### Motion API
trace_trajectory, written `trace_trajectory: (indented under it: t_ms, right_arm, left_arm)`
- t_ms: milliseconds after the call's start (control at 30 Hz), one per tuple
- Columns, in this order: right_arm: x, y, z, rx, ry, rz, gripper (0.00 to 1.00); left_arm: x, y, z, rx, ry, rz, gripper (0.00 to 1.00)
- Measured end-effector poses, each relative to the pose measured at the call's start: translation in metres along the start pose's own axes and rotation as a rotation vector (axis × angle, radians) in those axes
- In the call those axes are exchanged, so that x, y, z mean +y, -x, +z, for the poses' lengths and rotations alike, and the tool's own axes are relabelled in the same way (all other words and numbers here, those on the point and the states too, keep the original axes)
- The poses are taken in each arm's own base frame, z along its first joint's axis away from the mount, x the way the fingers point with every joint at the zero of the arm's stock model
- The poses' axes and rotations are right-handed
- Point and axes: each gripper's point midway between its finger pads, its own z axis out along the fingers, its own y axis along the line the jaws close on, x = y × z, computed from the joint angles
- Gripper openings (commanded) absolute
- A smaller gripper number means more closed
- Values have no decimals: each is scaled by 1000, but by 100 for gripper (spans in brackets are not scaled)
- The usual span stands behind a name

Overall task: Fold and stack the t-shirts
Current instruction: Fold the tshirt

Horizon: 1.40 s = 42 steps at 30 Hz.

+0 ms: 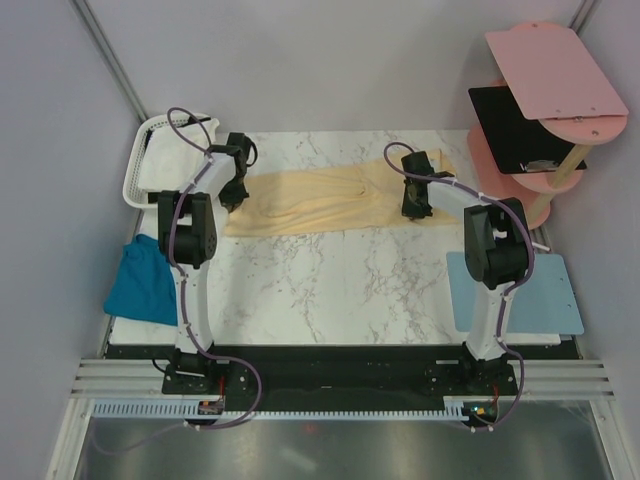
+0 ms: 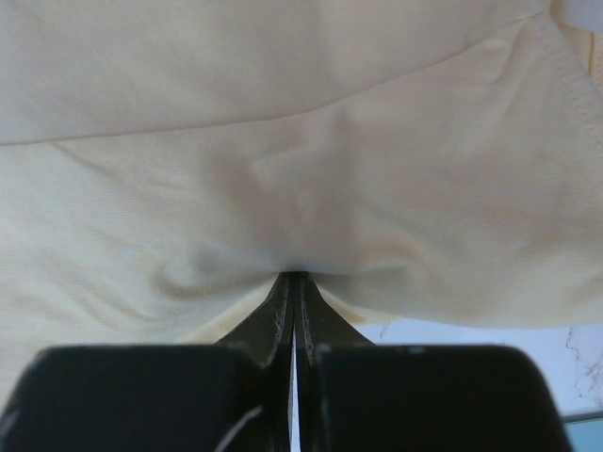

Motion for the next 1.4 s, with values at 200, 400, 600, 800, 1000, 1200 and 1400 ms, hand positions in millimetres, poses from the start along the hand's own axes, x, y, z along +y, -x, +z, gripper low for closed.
trace_trajectory:
  t_ms: [200, 400, 600, 800, 1000, 1200, 1400]
  right_arm:
    - [0, 0, 0, 1, -4, 0, 0]
    - [-3, 8, 3, 19, -30, -15, 0]
    - [-6, 23, 12, 26, -48, -23, 0]
    - [0, 42, 22, 16, -47, -39, 0]
    - [14, 68, 36, -14, -21, -67, 0]
    - [39, 99, 52, -64, 63, -82, 0]
    - [59, 114, 58, -107, 128, -110, 2]
  left_arm:
    - [-2, -2, -24, -29, -22, 11, 2]
    - [0, -37, -13, 39, 8, 64, 2]
    - [2, -53, -19, 60, -10, 64, 2]
    - [11, -83, -28, 95, -38, 50, 2]
    - [14, -142, -51, 148, -56, 109, 2]
    - [-7, -205, -82, 157, -98, 249, 2]
    - [-23, -245, -110, 144, -143, 329, 2]
